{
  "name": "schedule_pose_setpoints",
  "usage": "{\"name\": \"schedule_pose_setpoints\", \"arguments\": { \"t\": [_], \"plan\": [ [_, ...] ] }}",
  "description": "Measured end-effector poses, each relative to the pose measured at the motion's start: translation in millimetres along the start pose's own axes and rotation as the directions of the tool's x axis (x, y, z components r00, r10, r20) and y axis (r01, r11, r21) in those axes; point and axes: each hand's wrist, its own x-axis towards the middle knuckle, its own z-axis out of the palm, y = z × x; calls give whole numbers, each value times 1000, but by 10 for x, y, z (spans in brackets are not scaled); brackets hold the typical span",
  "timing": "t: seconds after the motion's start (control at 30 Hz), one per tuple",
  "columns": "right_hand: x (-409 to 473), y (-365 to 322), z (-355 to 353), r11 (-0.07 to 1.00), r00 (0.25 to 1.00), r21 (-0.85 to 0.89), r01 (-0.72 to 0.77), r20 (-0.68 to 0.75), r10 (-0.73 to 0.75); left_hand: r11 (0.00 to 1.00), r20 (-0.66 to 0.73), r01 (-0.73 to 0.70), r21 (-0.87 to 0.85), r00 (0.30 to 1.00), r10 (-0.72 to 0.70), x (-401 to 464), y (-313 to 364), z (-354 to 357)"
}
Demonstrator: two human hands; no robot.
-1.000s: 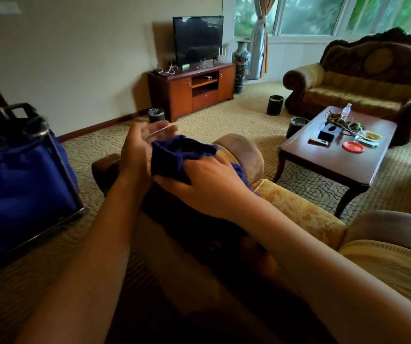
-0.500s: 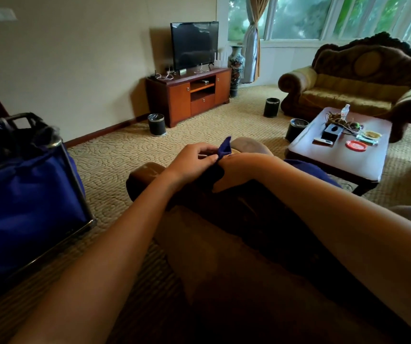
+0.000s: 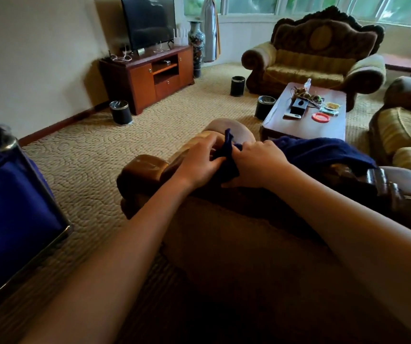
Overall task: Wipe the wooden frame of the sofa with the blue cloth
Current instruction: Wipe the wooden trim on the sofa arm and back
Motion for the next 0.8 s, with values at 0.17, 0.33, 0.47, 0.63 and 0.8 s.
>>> {"name": "schedule_pose_setpoints", "arguments": {
  "t": [0.17, 0.33, 0.47, 0.63, 0.8],
  "plan": [
    [307, -163, 54, 982, 999, 188, -31, 31, 26, 994, -91, 54, 97, 995, -45, 76, -315, -96],
    [639, -520, 37, 986, 999, 164, 1, -33, 5, 971, -117, 134, 200, 987, -112, 145, -589, -285],
    [1001, -938, 133, 989, 999, 143, -33, -29, 38, 937, -163, 232, 263, 967, -193, 191, -916, -508],
    [1329, -1035, 160, 971, 1000, 240, -15, 10, 13, 925, -40, 253, 282, 967, -253, 371, -1282, -645],
    [1366, -1003, 172, 938, 993, 324, -121, 38, 115, 962, 75, 220, 163, 969, -235, 596, -1333, -682]
  ]
}}
